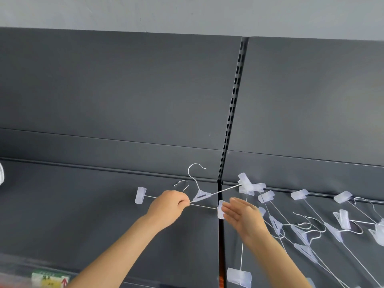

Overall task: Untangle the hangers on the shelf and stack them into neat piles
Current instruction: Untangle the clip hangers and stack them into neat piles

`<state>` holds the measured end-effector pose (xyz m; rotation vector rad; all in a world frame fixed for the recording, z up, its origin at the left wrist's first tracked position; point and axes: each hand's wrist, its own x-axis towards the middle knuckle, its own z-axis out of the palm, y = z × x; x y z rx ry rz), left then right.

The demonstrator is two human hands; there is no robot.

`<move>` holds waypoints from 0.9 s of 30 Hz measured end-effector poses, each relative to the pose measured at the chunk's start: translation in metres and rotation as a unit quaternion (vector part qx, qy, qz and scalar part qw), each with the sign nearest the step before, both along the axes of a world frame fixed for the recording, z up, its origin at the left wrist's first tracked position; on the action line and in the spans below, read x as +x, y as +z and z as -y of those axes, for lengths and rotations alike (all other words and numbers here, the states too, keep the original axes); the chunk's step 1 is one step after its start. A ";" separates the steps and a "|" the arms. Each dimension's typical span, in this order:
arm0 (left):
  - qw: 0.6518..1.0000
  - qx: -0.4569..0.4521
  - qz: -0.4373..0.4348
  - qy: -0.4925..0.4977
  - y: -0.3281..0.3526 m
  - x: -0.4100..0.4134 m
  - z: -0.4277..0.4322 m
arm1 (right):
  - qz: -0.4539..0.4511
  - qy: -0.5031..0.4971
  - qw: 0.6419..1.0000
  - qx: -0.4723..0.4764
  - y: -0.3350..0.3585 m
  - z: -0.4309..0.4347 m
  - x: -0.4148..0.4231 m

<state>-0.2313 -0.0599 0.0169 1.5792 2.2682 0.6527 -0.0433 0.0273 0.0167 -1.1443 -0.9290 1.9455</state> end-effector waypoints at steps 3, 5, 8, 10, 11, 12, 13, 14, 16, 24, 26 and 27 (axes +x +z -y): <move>0.999 0.030 0.036 -0.007 -0.002 -0.003 0.000 | 0.002 0.005 1.000 0.013 -0.001 -0.006 0.008; 0.995 0.047 0.081 -0.015 -0.003 0.005 -0.003 | 0.026 0.052 0.997 0.041 0.001 -0.006 0.005; 0.988 0.068 0.137 -0.031 -0.001 0.026 -0.008 | 0.074 0.139 0.979 0.130 0.011 0.002 -0.010; 0.981 0.075 0.173 -0.037 0.001 0.032 -0.009 | 0.096 0.140 0.966 0.194 0.021 0.005 -0.020; 0.979 0.072 0.187 -0.037 0.005 0.031 -0.007 | 0.104 0.135 0.960 0.220 0.027 0.006 -0.023; 0.977 0.070 0.197 -0.031 0.010 0.027 -0.004 | 0.118 0.135 0.952 0.248 0.032 0.006 -0.025; 0.976 0.070 0.206 -0.015 0.016 0.020 0.000 | 0.144 0.136 0.938 0.286 0.037 0.006 -0.027; 0.972 0.083 0.221 0.016 0.023 0.009 0.004 | 0.186 0.137 0.912 0.338 0.040 0.007 -0.029; 0.937 0.140 0.304 0.101 0.039 -0.015 0.015 | 0.306 0.138 0.820 0.464 0.039 0.011 -0.035; 0.910 0.064 0.403 0.076 0.047 -0.075 0.040 | 0.510 0.183 0.585 0.603 -0.010 0.042 -0.083; 0.964 0.030 0.262 0.042 0.030 -0.089 0.043 | 0.532 0.176 0.580 0.592 -0.024 0.041 -0.093; 0.978 0.014 0.204 0.030 0.020 -0.095 0.042 | 0.537 0.177 0.584 0.583 -0.031 0.040 -0.096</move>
